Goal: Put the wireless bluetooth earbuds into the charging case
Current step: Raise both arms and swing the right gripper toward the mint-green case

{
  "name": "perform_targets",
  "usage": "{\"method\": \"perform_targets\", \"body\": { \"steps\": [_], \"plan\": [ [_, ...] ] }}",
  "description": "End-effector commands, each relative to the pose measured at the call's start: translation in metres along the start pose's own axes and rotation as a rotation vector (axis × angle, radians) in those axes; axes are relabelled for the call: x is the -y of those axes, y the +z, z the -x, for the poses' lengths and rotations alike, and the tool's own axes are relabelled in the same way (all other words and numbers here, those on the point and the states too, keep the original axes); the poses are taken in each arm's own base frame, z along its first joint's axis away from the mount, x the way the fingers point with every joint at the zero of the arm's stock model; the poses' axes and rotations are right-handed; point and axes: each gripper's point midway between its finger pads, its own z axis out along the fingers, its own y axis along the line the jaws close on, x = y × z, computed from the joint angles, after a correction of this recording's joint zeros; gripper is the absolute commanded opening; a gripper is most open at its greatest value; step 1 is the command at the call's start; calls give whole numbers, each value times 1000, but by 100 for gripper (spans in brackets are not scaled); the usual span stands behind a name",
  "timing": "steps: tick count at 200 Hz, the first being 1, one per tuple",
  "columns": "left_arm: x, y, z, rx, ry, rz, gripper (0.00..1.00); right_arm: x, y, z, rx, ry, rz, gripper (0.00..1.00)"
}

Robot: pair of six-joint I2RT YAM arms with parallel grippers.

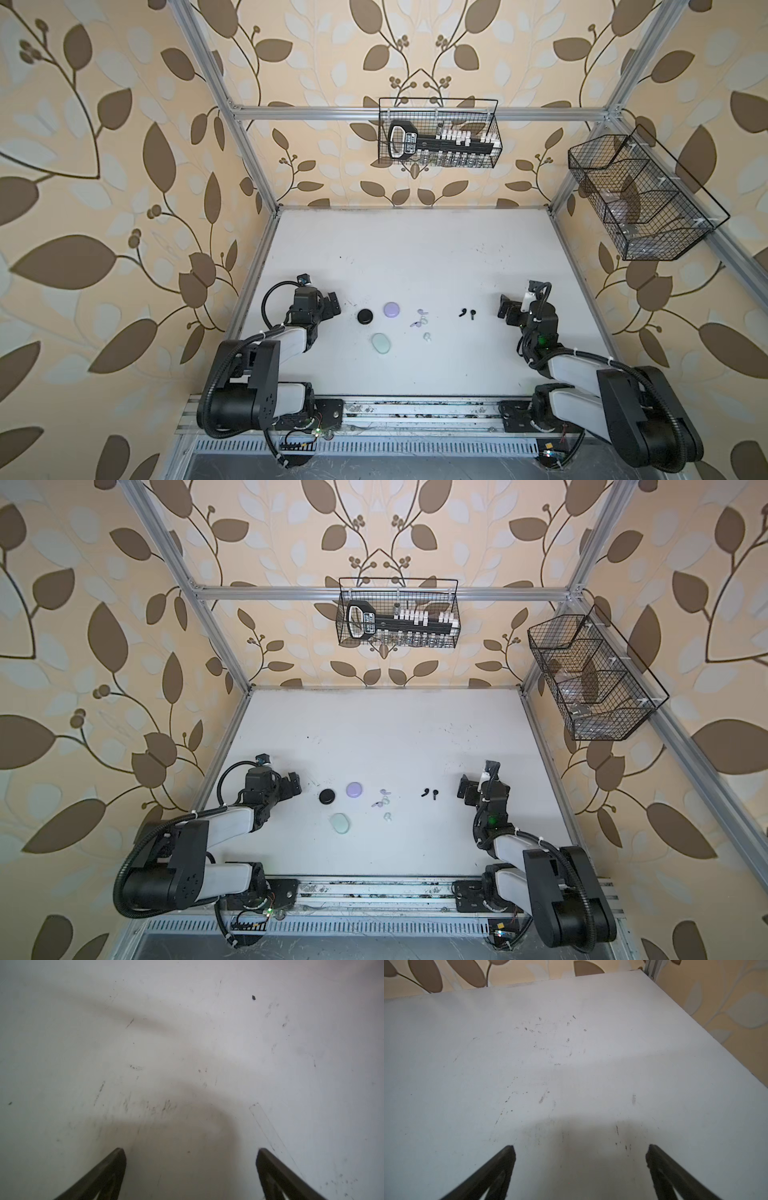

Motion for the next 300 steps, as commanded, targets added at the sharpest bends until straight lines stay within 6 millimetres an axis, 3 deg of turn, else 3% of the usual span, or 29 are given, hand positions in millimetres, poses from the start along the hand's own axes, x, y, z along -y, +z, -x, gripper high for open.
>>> {"method": "perform_targets", "body": {
  "steps": [1,122,141,160,191,228,235,259,276,289,300],
  "plan": [
    [15,19,75,236,166,-52,99,-22,13,64,229,-101,97,100],
    [15,18,75,237,167,-51,99,-22,13,65,229,-98,100,100],
    [16,16,75,246,170,-57,99,-22,13,73,210,-107,82,100],
    [17,10,81,260,168,-52,99,-10,13,86,154,-94,-15,100],
    [16,-19,111,232,91,-10,99,-8,3,101,170,-50,-29,100],
    [27,-47,126,292,28,-78,99,0,-7,123,144,147,-66,100],
    [28,-56,130,307,3,-83,99,6,-10,122,107,243,-100,100],
    [32,-86,138,305,-116,-119,99,12,-18,116,37,335,-117,100],
    [24,-96,129,255,-277,-96,99,-22,-24,120,43,403,148,100],
    [15,-100,120,223,-352,-50,99,-39,-31,120,17,457,206,100],
    [-1,-102,109,198,-445,30,99,-65,-41,123,7,453,293,100]
  ]
}}
